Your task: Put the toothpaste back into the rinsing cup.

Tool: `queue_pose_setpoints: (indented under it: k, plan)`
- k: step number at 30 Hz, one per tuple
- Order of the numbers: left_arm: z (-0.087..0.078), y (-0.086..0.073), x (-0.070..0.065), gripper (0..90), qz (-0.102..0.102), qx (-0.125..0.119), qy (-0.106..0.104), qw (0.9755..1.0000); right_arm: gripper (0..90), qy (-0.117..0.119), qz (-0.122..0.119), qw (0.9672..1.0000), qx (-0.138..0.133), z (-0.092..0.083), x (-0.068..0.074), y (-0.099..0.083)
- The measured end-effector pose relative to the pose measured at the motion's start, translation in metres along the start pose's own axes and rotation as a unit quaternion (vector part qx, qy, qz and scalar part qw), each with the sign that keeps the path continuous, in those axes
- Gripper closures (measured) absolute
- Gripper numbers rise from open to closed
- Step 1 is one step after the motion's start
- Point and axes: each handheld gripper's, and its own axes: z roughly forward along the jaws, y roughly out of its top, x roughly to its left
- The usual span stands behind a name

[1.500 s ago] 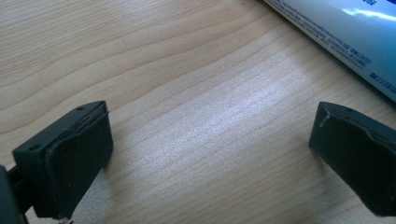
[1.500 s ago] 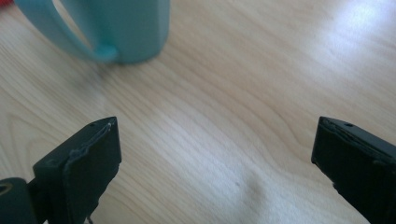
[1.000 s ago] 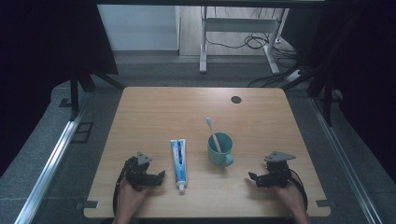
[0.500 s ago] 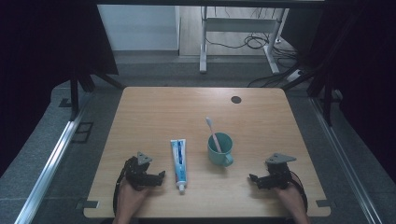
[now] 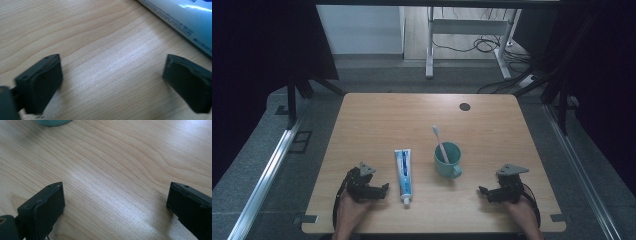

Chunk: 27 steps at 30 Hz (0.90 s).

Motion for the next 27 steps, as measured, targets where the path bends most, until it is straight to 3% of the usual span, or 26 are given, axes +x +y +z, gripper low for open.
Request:
queue_pose_setpoints:
  k: [4, 8, 11, 13, 17, 18, 19, 24, 27]
  plan:
    - [-0.003, 0.003, -0.005, 15.6, 0.013, -0.003, 0.008, 0.9999, 1.5, 0.0, 0.0, 1.0, 0.0, 0.0, 0.0, 0.0]
    - [-0.006, 0.005, -0.006, 25.0, 0.013, -0.012, 0.006, 0.9998, 1.5, 0.0, 0.0, 1.0, 0.0, 0.0, 0.0, 0.0]
    - [-0.012, 0.007, -0.005, 43.7, 0.01, -0.024, -0.003, 0.9997, 1.5, 0.0, 0.0, 1.0, 0.0, 0.0, 0.0, 0.0]
    - [-0.015, 0.008, -0.005, 49.0, 0.009, -0.032, -0.015, 0.9993, 1.5, 0.0, 0.0, 1.0, 0.0, 0.0, 0.0, 0.0]
    - [-0.017, 0.01, -0.005, 72.7, 0.013, -0.037, -0.042, 0.9983, 1.5, 0.0, 0.0, 1.0, 0.0, 0.0, 0.0, 0.0]
    - [-0.019, 0.011, -0.004, 82.0, 0.016, -0.041, -0.057, 0.9974, 1.5, 0.0, 0.0, 1.0, 0.0, 0.0, 0.0, 0.0]
    - [-0.019, 0.011, -0.004, 85.8, 0.016, -0.041, -0.057, 0.9974, 1.5, 0.0, 0.0, 1.0, 0.0, 0.0, 0.0, 0.0]
    - [-0.024, 0.017, -0.009, 89.6, 0.032, -0.05, -0.075, 0.9954, 1.5, 0.0, 0.0, 1.0, 0.0, 0.0, 0.0, 0.0]
    - [-0.023, 0.021, -0.013, 89.6, 0.031, -0.053, -0.086, 0.9943, 1.5, 0.0, 0.0, 1.0, 0.0, 0.0, 0.0, 0.0]
